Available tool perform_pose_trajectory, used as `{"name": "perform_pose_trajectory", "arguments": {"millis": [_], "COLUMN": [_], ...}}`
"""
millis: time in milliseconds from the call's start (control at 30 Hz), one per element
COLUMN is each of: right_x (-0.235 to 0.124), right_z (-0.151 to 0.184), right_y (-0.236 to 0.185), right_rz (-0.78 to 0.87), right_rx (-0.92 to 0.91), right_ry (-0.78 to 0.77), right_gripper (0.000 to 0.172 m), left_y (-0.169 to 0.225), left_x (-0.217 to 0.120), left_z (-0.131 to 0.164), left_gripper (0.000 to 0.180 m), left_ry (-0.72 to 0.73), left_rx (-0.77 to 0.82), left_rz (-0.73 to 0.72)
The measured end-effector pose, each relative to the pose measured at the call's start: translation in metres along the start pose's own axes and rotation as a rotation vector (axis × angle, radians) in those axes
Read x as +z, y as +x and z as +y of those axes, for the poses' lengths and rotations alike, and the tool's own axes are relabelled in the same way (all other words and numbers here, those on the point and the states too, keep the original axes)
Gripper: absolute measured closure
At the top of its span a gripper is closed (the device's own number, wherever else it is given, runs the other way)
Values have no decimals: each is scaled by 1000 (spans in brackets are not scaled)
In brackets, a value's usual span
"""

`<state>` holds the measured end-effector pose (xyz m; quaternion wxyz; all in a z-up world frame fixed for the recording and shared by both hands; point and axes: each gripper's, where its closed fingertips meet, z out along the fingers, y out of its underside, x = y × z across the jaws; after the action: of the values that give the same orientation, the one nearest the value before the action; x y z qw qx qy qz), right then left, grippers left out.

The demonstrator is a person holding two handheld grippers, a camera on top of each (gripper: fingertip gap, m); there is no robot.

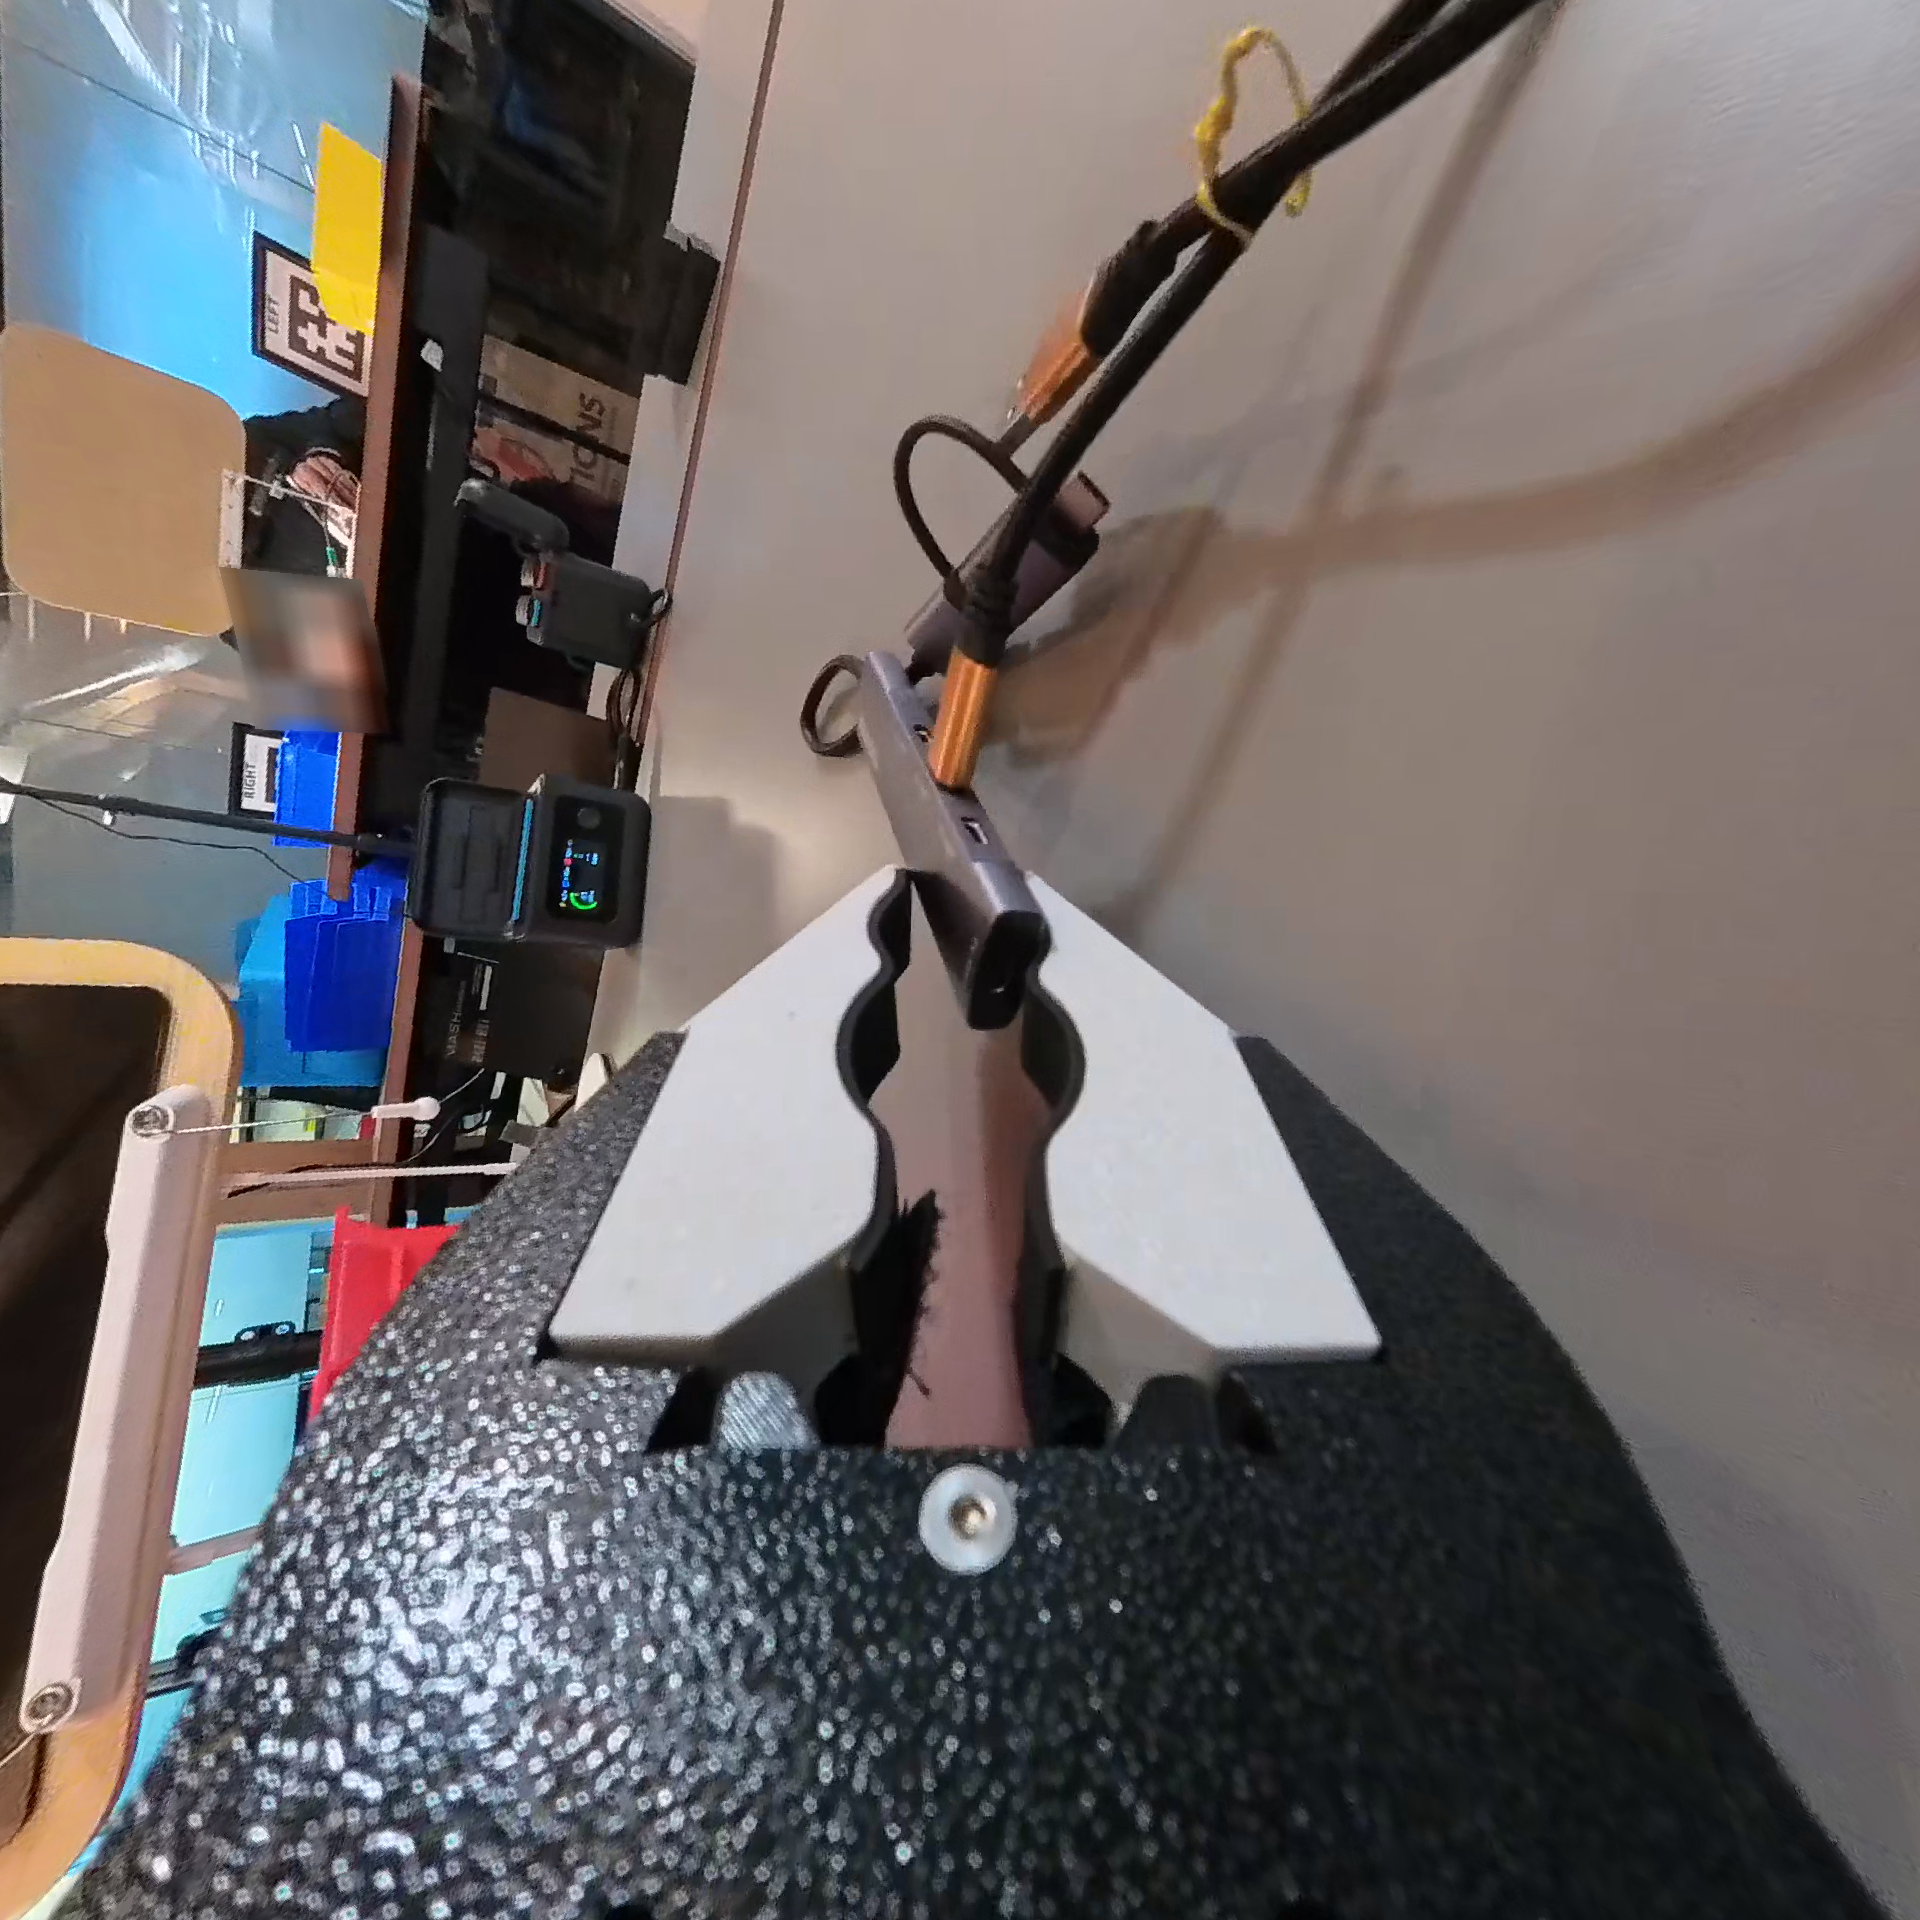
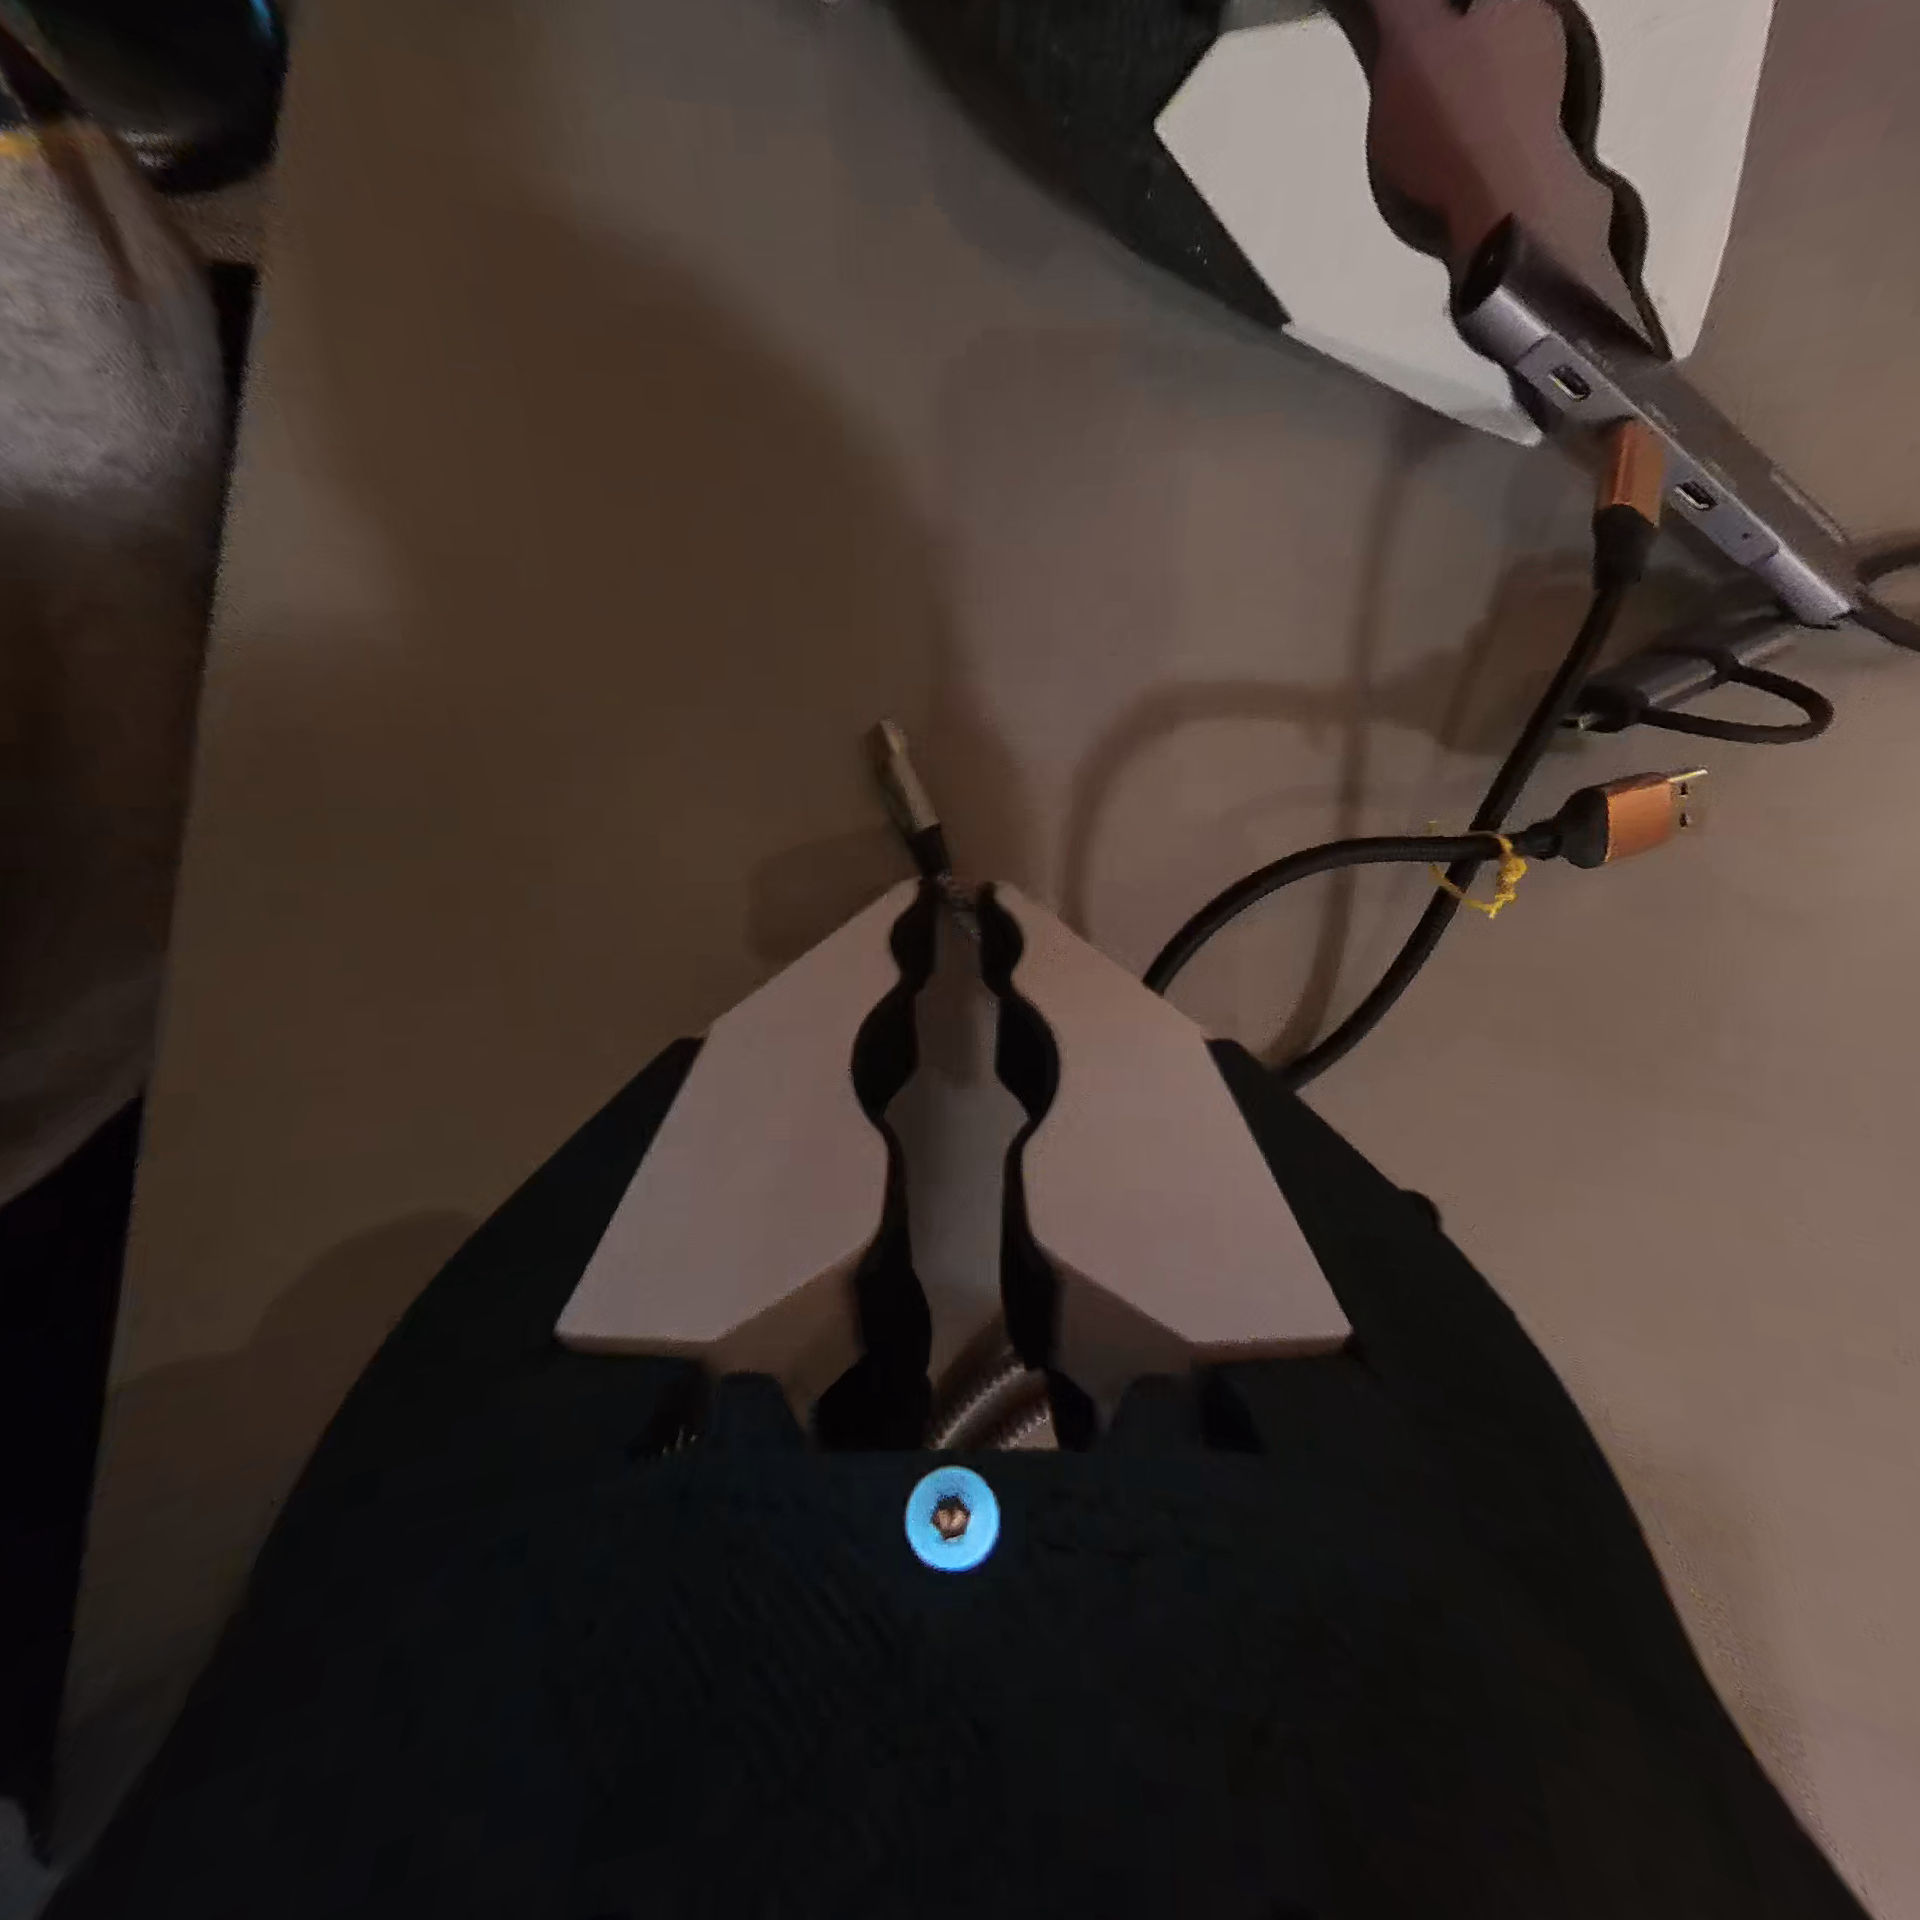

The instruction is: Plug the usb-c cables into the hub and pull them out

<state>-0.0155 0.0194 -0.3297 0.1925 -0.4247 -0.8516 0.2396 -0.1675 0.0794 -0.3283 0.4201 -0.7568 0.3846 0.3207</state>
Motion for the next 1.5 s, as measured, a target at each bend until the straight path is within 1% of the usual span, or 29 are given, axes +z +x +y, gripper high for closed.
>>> {"name": "perform_pose_trajectory", "arguments": {"millis": [100, 167, 233, 300, 367, 467, 567, 667, 733, 900, 1000, 1100, 1233, 1367, 1500], "right_x": [3, 4, 4, 4, 1, -7, -11, -16, -23, -33, -33, -30, -30, -27, -28], "right_z": [-5, -12, -18, -21, -23, -25, -24, -28, -36, -53, -60, -67, -72, -68, -68], "right_y": [10, 18, 29, 36, 46, 61, 70, 71, 73, 80, 84, 86, 91, 94, 96], "right_rz": [109, 206, 331, 446, 571, 759, 865, 892, 919, 962, 994, 999, 991, 979, 1007], "right_rx": [25, 56, 84, 66, 27, -75, -231, -383, -485, -672, -784, -864, -922, -1061, -1088], "right_ry": [24, 61, 89, 87, 61, -6, -148, -276, -345, -484, -548, -570, -593, -658, -629], "right_gripper": [170, 171, 171, 171, 171, 171, 171, 171, 172, 171, 172, 171, 172, 171, 171], "left_y": [4, 8, 12, 17, 18, 19, 15, 7, 0, -7, -9, -11, -13, -14, -16], "left_x": [-2, -7, -16, -21, -22, -21, -22, -30, -33, -34, -35, -35, -36, -36, -38], "left_z": [-4, -10, -17, -19, -20, -24, -27, -35, -36, -36, -37, -38, -39, -40, -40], "left_gripper": [161, 159, 154, 157, 159, 161, 165, 169, 171, 173, 173, 173, 172, 173, 173], "left_ry": [17, 69, 149, 186, 193, 196, 193, 248, 259, 247, 241, 240, 239, 246, 252], "left_rx": [10, 22, 92, 168, 218, 250, 238, 128, 75, 0, -46, -90, -113, -146, -176], "left_rz": [12, 30, 32, 28, 10, 0, -18, -2, -2, 2, 16, 34, 42, 58, 73]}}
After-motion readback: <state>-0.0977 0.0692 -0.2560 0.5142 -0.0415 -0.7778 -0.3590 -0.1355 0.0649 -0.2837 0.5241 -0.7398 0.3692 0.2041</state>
